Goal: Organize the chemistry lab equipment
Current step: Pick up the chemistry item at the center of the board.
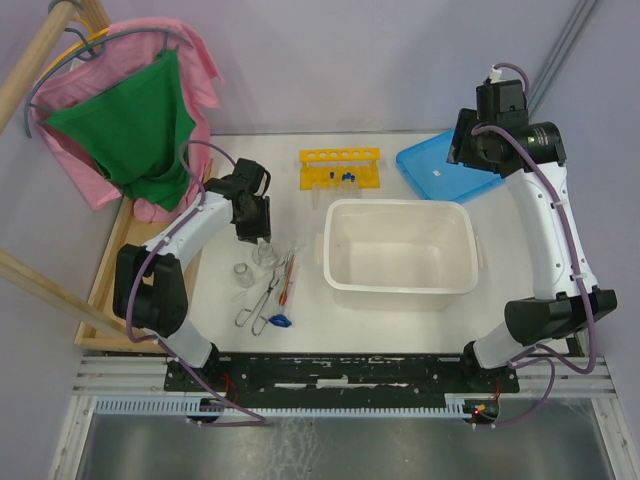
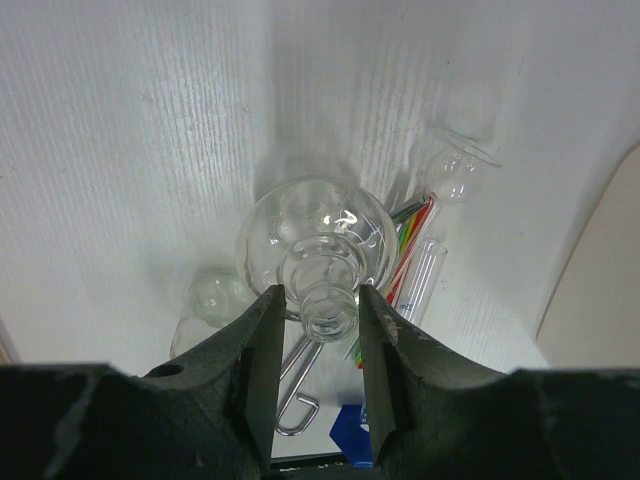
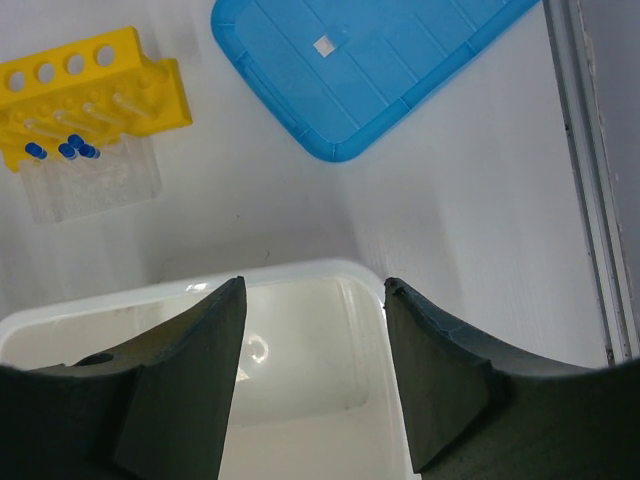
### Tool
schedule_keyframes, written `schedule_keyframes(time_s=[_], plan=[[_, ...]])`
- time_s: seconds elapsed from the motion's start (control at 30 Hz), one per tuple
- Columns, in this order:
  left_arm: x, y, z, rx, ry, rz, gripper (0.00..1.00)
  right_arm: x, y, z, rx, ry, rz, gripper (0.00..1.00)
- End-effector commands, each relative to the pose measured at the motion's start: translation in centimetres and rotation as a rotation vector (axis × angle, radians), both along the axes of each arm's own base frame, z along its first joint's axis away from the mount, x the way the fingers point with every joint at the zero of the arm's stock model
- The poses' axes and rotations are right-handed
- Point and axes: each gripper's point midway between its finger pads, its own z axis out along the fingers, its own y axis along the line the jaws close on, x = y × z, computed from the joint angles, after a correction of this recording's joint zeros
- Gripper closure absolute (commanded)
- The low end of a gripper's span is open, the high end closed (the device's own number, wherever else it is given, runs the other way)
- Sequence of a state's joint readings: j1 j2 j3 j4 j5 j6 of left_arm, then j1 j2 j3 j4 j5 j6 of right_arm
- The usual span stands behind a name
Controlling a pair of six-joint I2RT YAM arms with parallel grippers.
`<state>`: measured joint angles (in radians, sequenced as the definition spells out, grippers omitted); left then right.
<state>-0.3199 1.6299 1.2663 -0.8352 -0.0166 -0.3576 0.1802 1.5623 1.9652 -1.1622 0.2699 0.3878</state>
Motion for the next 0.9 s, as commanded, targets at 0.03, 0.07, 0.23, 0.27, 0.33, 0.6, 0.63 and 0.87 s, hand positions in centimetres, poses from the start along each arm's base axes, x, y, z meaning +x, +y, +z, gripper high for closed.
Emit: schedule_keyframes(time_s=[0.03,0.07,0.23,0.27,0.33,0.6,0.63,0.87], plan=[[0.2,-0.1,0.9,-0.006,-0.014,-0.050,0.58,0.3,-0.5,1.1,-0.003,-0.051,-0.013,0.34],[0.1,-0.1,0.9,-0.006,-0.011,-0.050,0.58,0.3,-0.5,1.0,-0.002,-0.051,-0.014,0.34],[-0.2,-0.1,0.5,-0.009,0.004,-0.055,0.58,0.4,-0.5,0.8,0.000,-0.047,-0.011,0.34],[-0.3,-0.1,0.4,-0.009,0.007,-0.054,0.58,0.4,-0.5,0.8,0.001,-0.046,-0.010,0.34],[-0.5,-0.2,0.3,-0.015,0.014,-0.058,0.59,0.5,-0.5,0.7,-0.002,-0.044,-0.008,0.34],[-1.1,-0.2,-0.4,-0.010,0.035,-0.061,0.59,0.5,-0.4,0.5,0.005,-0.041,-0.003,0.34],[-1.2,-0.2,-0.5,-0.008,0.038,-0.062,0.59,0.5,-0.4,0.6,0.005,-0.043,-0.004,0.34],[-1.8,0.1,-1.7,0.004,0.060,-0.062,0.59,0.3,-0.5,0.4,0.003,-0.041,-0.006,0.34]])
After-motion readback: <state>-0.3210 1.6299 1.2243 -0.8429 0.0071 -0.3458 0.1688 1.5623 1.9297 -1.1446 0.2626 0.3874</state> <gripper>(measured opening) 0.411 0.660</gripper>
